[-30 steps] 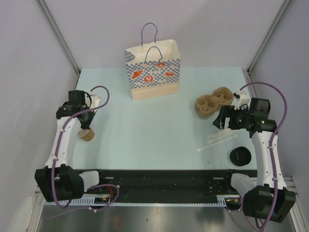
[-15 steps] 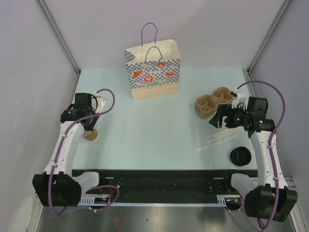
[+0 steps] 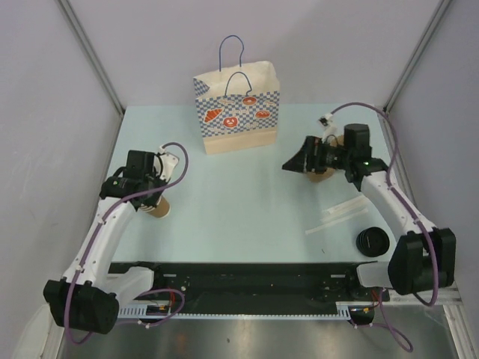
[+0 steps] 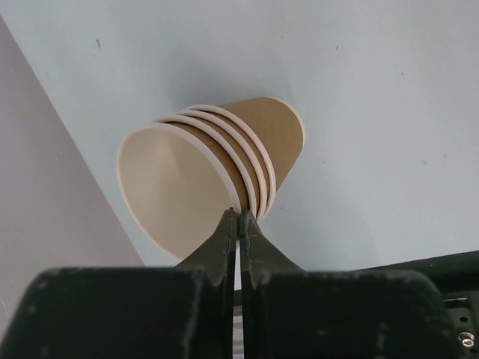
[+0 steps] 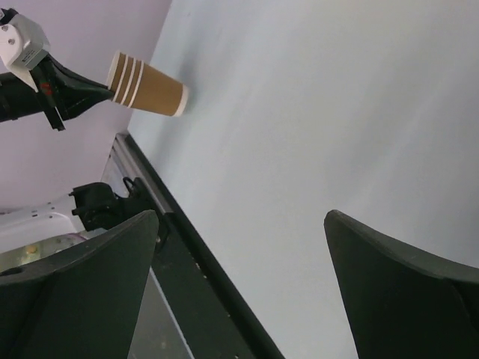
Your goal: Pack the takeout coffee
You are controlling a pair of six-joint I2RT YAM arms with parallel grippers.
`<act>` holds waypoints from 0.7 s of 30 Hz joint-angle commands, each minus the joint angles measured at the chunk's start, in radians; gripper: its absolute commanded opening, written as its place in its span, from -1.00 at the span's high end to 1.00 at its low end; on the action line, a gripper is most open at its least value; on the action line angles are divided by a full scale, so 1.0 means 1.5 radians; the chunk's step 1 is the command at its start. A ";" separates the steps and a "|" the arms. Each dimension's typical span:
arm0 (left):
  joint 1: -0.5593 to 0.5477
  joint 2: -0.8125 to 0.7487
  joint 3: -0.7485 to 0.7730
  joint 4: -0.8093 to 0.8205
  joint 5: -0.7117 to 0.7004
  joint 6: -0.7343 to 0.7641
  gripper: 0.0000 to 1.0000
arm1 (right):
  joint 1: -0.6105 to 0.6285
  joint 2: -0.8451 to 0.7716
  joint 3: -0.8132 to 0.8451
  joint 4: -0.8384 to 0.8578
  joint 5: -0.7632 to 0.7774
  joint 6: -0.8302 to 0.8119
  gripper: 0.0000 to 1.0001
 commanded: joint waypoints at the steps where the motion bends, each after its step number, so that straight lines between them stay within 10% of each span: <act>1: -0.010 -0.042 -0.012 0.043 0.012 -0.022 1.00 | 0.112 0.082 0.047 0.162 -0.007 0.127 -0.99; 14: -0.101 -0.061 -0.031 0.083 -0.027 -0.031 1.00 | 0.339 0.391 0.216 0.296 -0.041 0.300 -0.65; 21: -0.105 -0.076 0.057 0.021 -0.099 0.010 1.00 | 0.339 0.356 0.223 0.250 -0.025 0.250 -0.66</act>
